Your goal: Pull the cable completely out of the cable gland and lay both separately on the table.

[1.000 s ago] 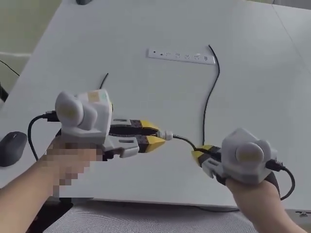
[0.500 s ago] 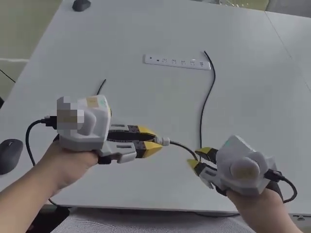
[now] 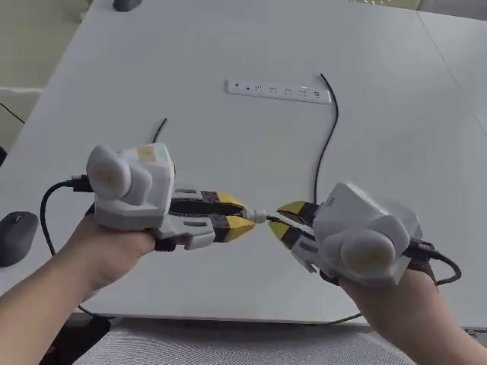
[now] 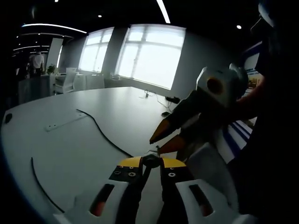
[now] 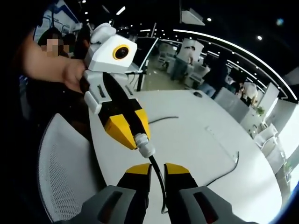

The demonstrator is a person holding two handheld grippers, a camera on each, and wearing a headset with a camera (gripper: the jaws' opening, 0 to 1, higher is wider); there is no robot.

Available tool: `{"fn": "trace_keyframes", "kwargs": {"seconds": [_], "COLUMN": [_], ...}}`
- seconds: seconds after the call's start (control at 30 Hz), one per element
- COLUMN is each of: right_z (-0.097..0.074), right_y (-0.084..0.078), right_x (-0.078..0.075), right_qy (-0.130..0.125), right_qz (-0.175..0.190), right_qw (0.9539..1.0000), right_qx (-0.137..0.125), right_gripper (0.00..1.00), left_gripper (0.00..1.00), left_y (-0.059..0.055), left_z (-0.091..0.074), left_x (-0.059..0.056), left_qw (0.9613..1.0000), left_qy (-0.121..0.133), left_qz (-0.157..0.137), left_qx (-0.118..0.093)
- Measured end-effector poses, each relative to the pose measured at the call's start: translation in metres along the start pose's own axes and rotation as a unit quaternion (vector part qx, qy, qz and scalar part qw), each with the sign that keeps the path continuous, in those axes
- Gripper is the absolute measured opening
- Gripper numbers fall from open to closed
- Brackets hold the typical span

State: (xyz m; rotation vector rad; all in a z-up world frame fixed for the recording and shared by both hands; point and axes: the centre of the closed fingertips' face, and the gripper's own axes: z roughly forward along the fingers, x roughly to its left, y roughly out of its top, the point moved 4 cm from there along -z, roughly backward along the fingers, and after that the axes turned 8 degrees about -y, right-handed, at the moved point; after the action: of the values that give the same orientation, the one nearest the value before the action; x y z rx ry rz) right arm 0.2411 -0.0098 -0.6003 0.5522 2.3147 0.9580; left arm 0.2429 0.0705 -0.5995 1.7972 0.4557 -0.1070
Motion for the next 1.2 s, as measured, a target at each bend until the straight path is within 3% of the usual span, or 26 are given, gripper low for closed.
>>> {"fn": "trace_keyframes", "kwargs": {"seconds": [0.37,0.63,1.2], "right_z": [0.006,0.007,0.013], "right_y": [0.005,0.002,-0.016], "right_x": [0.007,0.006,-0.005], "right_qy": [0.014,0.012,-0.002], "right_qz": [-0.055,-0.042,0.027], "right_qw": [0.9984,0.999,0.9995], "right_qx": [0.002,0.002,0.016], "right_gripper": [0.02,0.01,0.0], "left_gripper": [0.15,0.15,0.15], "left_y": [-0.001,-0.001,-0.003], "left_z": [0.001,0.002,0.002], "left_x": [0.001,0.002,0.007], "left_qw": [1.0,1.0,1.0], "left_qy": [-0.002,-0.005,0.004], "left_qz": [-0.002,-0.001,-0.005], "left_qx": [0.003,0.002,0.001]}}
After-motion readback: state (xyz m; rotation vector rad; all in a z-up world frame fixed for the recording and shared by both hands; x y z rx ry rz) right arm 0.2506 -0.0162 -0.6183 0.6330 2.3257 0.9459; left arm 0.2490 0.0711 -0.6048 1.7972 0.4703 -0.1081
